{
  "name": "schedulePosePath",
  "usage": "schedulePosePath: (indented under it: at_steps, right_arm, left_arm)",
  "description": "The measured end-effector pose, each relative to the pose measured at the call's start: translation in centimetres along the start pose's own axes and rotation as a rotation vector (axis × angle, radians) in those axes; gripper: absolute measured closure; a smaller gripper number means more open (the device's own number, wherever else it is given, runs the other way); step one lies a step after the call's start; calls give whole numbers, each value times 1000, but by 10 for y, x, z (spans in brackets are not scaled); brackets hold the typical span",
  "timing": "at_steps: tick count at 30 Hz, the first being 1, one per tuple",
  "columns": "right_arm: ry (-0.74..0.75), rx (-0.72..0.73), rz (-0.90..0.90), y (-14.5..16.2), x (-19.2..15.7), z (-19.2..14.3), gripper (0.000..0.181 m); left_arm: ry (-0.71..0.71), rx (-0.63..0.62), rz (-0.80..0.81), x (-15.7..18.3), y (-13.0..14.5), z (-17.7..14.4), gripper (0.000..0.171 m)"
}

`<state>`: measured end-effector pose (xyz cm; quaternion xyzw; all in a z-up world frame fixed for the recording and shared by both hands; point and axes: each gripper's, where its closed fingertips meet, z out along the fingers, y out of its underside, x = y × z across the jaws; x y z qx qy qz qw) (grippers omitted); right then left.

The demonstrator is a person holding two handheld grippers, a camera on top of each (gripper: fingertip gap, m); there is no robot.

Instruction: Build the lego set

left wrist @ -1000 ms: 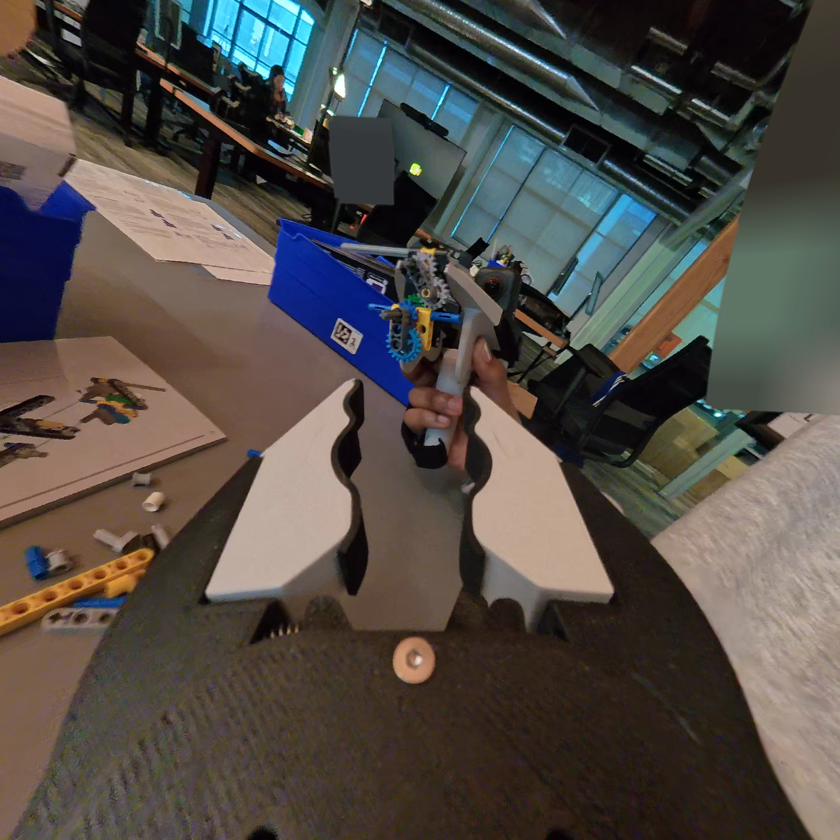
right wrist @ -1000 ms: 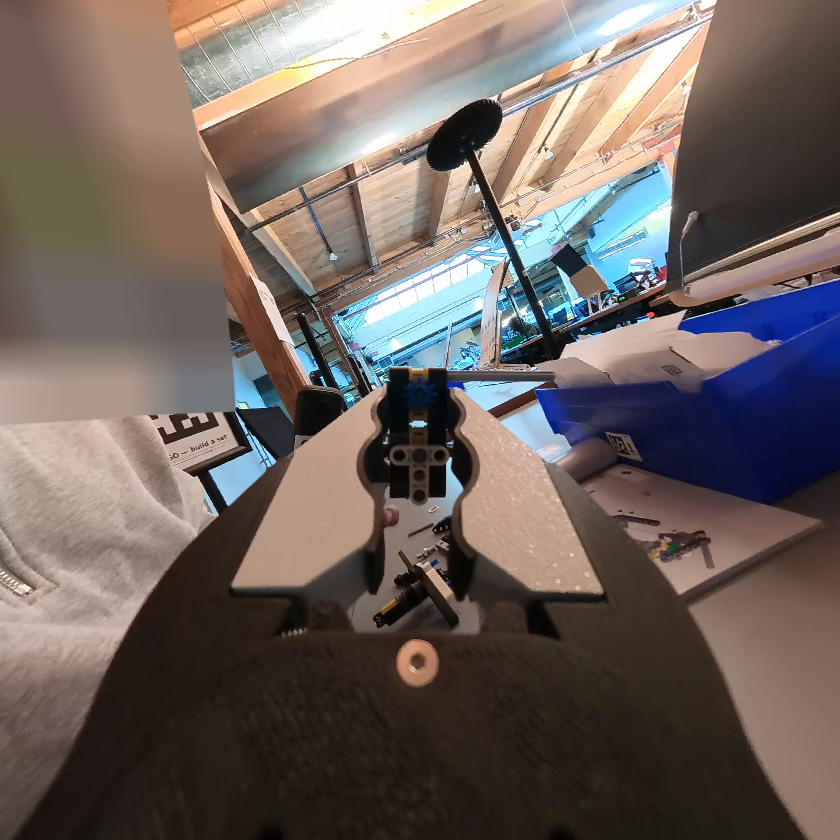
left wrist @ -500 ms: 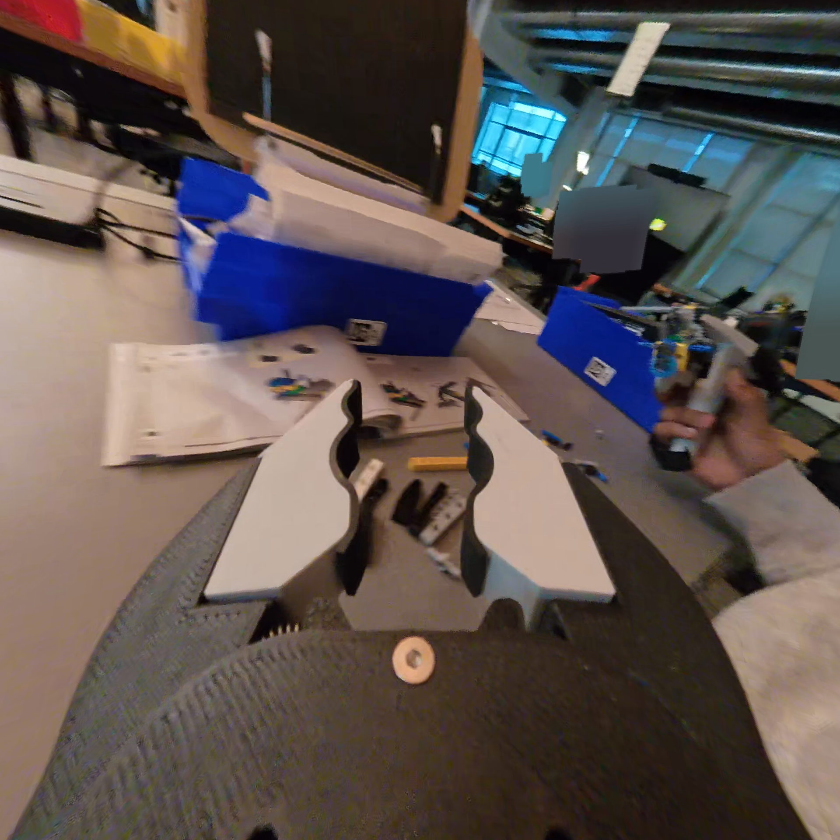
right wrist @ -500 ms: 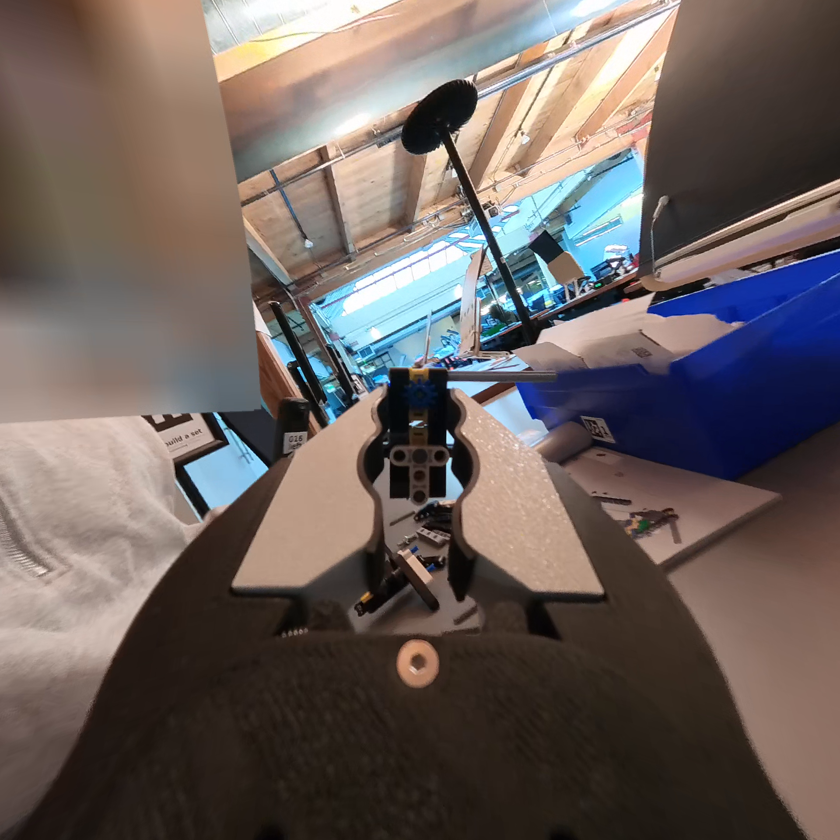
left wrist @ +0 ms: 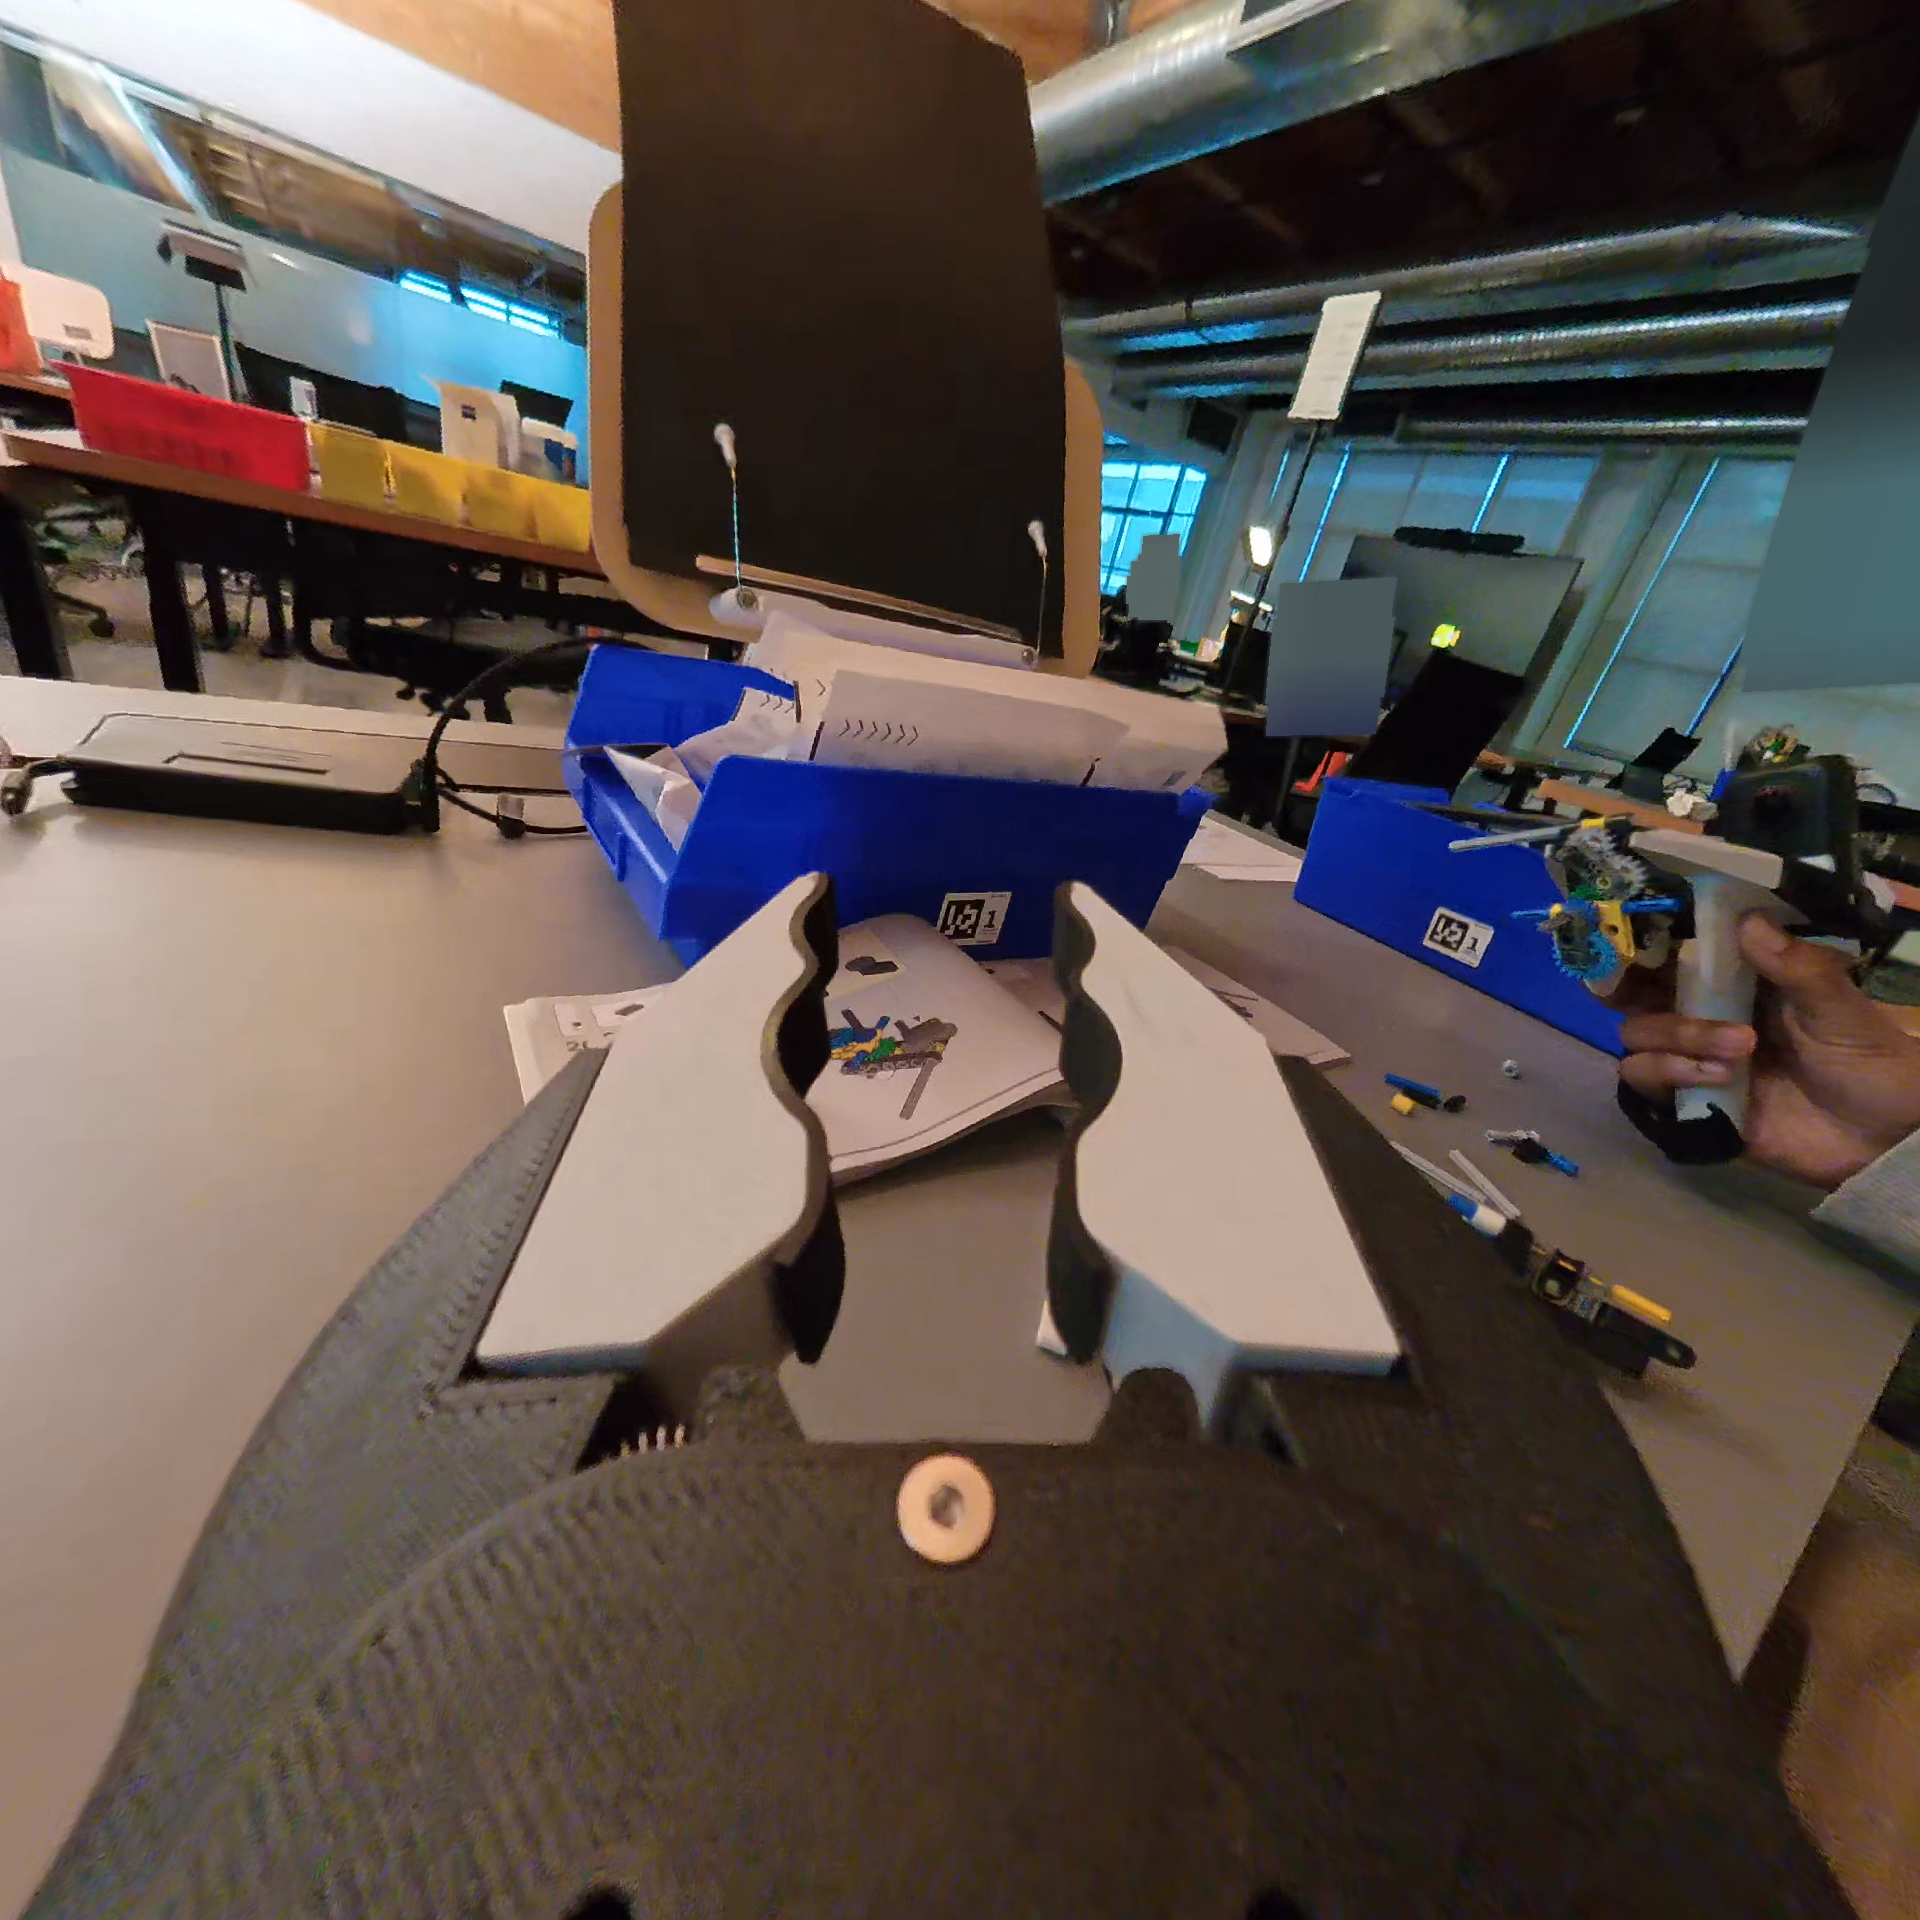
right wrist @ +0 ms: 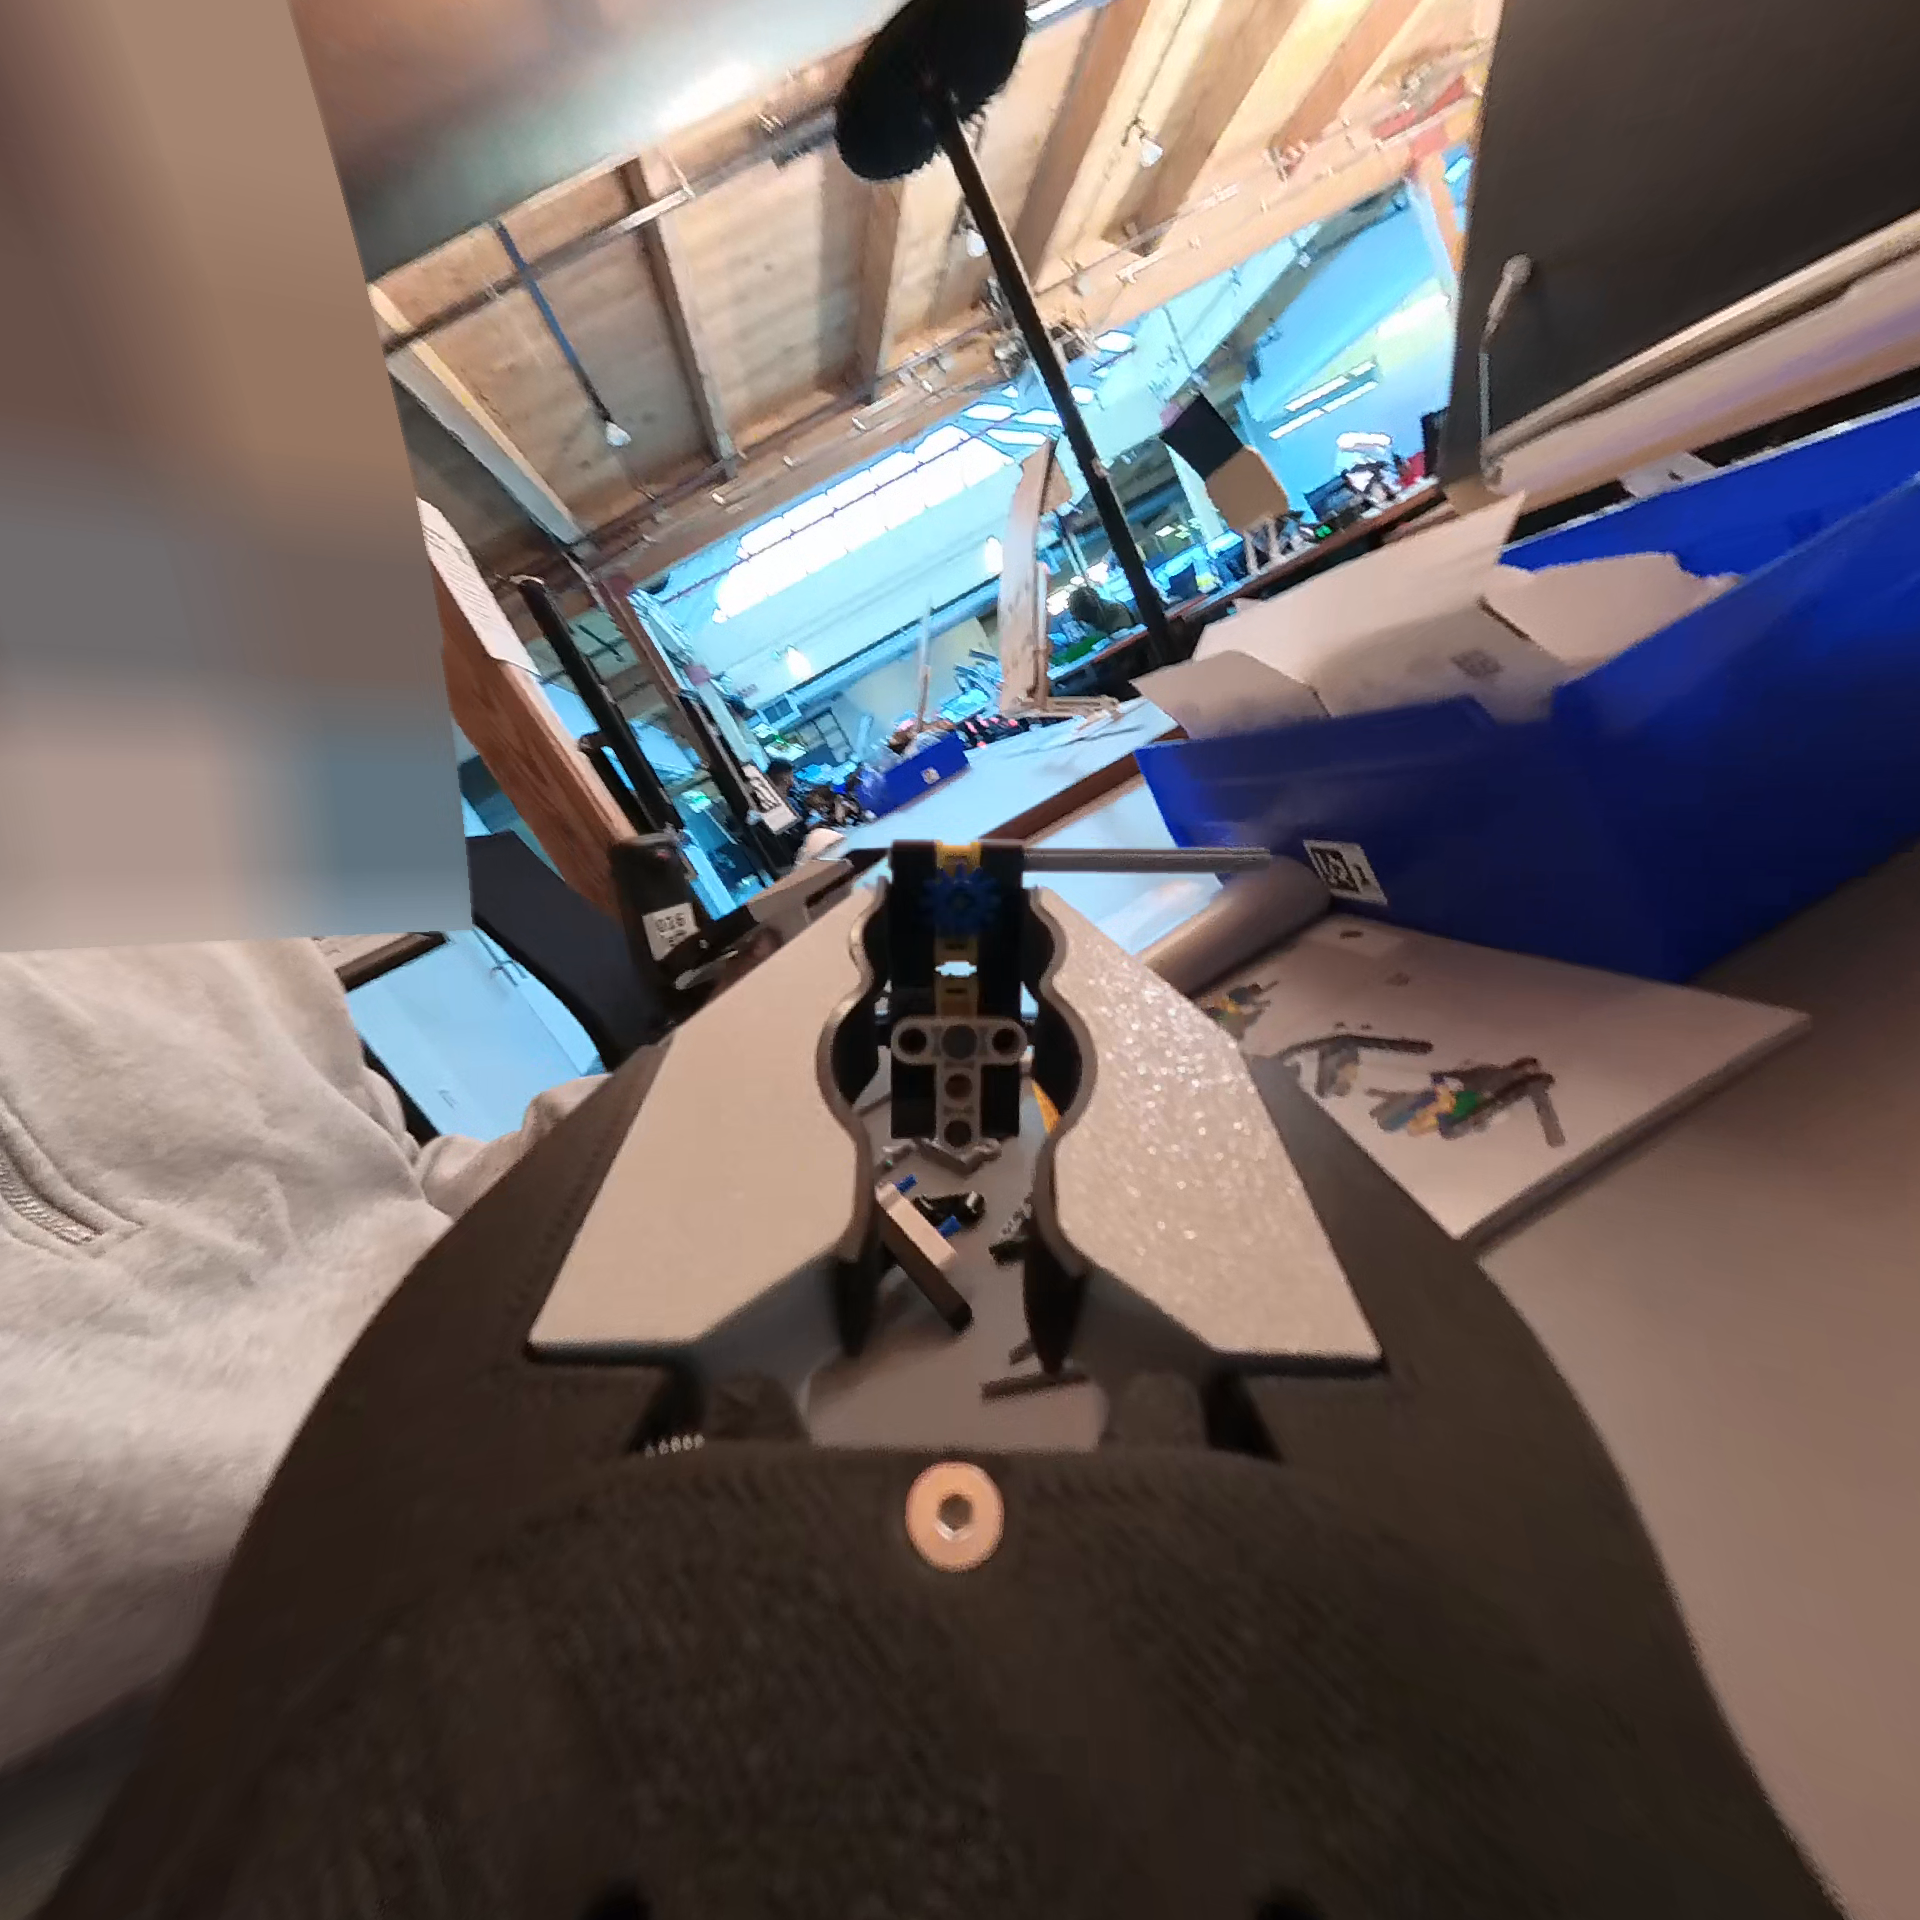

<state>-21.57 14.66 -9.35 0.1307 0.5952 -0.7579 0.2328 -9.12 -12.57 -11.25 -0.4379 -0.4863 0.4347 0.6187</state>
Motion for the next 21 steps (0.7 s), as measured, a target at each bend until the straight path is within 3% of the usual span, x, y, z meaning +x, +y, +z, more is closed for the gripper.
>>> schedulePosePath:
  at_steps: [8, 21]
  right_arm:
    - [30, 21, -4, -2, 5, -5, 160]
    - [-26, 101, 16, -14, -2, -10, 160]
  left_arm:
    - [38, -24, 21, 8, 4, 4, 134]
    - [-27, -19, 20, -4, 6, 6, 135]
